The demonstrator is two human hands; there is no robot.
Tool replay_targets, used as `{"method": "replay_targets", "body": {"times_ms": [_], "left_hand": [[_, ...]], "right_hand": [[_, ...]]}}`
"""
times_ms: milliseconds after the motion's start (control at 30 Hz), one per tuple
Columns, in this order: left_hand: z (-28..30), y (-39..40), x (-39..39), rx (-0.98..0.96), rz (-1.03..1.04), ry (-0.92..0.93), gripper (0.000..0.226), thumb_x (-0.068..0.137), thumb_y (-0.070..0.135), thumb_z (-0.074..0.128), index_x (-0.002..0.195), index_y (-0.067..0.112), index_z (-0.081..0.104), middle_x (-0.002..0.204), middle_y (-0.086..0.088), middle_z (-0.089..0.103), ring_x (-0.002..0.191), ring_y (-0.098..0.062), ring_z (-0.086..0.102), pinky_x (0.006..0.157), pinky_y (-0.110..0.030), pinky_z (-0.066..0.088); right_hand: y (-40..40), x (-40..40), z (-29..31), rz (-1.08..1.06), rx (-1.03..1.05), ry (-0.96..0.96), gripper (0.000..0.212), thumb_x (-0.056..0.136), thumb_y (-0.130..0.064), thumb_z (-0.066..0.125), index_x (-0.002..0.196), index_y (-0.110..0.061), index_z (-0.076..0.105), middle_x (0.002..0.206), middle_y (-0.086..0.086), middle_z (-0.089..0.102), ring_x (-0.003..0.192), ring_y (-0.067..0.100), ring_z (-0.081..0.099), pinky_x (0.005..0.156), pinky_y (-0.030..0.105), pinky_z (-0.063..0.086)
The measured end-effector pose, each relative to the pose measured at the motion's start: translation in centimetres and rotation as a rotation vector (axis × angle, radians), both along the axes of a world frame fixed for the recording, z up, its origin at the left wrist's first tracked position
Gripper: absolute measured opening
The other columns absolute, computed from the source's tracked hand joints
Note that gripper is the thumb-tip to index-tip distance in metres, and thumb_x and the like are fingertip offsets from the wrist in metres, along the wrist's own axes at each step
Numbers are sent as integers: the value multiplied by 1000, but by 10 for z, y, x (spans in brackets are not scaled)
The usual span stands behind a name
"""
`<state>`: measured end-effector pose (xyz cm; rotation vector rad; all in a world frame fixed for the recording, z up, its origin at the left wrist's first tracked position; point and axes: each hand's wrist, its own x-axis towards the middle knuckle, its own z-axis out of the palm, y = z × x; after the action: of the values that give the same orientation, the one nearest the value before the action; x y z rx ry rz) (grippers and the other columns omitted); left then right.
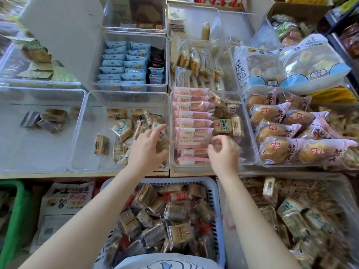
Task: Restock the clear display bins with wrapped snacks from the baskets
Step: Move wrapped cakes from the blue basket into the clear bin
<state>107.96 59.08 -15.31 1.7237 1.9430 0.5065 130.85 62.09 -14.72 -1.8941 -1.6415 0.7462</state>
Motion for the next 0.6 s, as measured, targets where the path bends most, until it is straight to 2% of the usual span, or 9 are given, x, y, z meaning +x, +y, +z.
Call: {"method": "replay_targets", "body": {"times_ms": [100,200,267,333,433,533,600], "left_hand": [[-35,-7,-5,-141,-68,258,66,88,37,53,149,35,30,132,-1,52,121,-24,46,107,-47,31],[-54,-15,-2,-127,-63,299,52,93,47,42,143,35,40,131,2,54,123,-22,44,111,-47,24],[-55,-15,0,-86,-50,304,48,95,50,39,139,34,45,128,4,57,122,-22,46,110,-46,25],[-55,-15,2,-57,-31,311,49,95,50,40,139,29,45,129,3,59,122,-23,47,110,-46,26],[-54,-17,2,-39,-21,295,51,95,49,42,140,26,45,129,2,60,122,-22,48,111,-45,26],[-57,-19,-1,-30,-6,245,57,93,51,46,143,25,41,135,1,56,128,-21,43,114,-46,24],[-56,-21,-4,14,17,161,61,91,52,49,145,26,38,143,1,49,133,-21,38,116,-46,23]], "right_hand": [[17,36,-25,-112,-154,-288,41,89,-15,66,127,-10,51,129,12,47,118,30,50,93,38,46],[26,53,-39,-116,-349,-420,67,87,-28,71,139,-5,36,136,19,40,120,38,49,99,45,43],[32,54,-42,-100,-438,-476,76,86,-37,72,142,-5,31,139,19,38,123,39,48,105,48,36],[38,53,-44,-110,-500,-518,79,87,-42,71,144,-6,30,142,17,38,127,36,48,108,48,32],[43,51,-46,-167,-509,-543,72,88,-42,69,142,-5,39,141,16,44,126,34,49,111,47,30],[37,48,-38,-221,-491,-494,78,83,-49,73,139,-3,43,139,17,45,125,36,48,108,46,37],[27,45,-27,-233,-425,-412,73,81,-47,74,135,-8,43,134,17,44,117,38,49,99,46,44]]}}
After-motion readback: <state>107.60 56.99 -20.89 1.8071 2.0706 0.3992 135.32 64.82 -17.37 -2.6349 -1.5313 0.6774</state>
